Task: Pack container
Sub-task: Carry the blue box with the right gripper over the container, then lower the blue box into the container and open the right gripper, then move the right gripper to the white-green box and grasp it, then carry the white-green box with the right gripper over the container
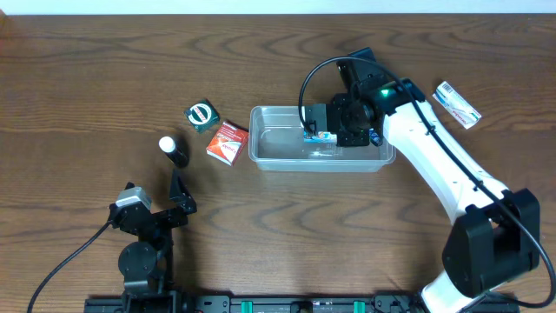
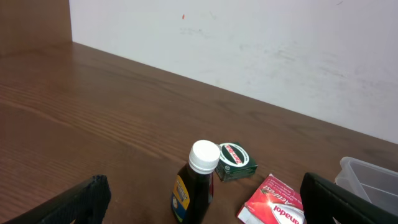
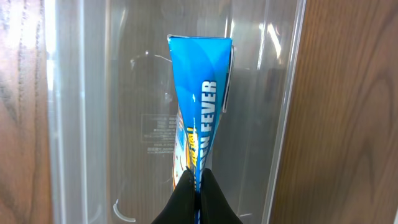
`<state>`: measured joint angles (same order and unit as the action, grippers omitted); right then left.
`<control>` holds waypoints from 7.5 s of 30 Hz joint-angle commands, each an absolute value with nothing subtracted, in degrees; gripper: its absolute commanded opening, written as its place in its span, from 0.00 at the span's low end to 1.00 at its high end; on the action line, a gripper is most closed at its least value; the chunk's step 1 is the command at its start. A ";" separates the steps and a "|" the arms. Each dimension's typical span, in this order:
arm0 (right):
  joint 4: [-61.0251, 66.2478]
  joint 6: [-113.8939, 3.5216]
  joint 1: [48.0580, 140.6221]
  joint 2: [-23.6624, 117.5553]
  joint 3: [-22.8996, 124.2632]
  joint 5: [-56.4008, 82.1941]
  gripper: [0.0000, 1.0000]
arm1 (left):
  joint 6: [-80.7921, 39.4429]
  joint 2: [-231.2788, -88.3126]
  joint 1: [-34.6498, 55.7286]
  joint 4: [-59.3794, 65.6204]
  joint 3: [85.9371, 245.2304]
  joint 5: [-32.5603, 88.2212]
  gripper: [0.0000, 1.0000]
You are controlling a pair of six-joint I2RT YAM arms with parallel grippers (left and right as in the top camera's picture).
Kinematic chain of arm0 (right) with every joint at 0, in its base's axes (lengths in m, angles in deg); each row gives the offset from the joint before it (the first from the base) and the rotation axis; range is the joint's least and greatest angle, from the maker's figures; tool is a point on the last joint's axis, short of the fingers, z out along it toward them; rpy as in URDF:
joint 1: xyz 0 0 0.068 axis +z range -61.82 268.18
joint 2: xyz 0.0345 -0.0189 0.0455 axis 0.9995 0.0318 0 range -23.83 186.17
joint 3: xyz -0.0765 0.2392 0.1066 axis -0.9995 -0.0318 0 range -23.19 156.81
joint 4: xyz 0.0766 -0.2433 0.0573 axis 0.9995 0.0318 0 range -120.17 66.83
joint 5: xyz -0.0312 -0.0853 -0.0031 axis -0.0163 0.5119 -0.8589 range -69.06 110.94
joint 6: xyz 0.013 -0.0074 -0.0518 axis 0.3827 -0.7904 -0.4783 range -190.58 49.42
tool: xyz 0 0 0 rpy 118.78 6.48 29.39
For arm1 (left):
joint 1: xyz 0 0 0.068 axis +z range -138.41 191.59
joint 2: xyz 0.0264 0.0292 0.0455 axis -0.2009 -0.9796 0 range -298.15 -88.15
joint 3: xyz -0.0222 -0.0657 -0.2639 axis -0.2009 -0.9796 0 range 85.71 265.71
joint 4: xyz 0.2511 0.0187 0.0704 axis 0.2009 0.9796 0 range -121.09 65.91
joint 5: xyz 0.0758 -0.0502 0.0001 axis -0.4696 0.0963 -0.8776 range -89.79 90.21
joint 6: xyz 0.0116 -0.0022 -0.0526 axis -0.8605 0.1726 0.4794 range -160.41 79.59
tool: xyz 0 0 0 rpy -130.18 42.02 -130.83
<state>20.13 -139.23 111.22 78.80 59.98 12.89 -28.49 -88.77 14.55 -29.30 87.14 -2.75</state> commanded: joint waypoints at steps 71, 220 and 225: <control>29.72 -116.06 109.30 65.10 60.38 -1.19 0.68 | -29.21 -88.49 14.90 -27.12 85.94 -3.21 0.98; -1.46 -100.23 74.31 87.24 60.38 16.51 0.01 | -29.21 -88.49 14.90 -27.12 85.94 -3.21 0.98; -0.59 -102.44 78.66 78.23 60.38 11.99 0.01 | -29.21 -88.49 14.90 -27.12 85.94 -3.21 0.98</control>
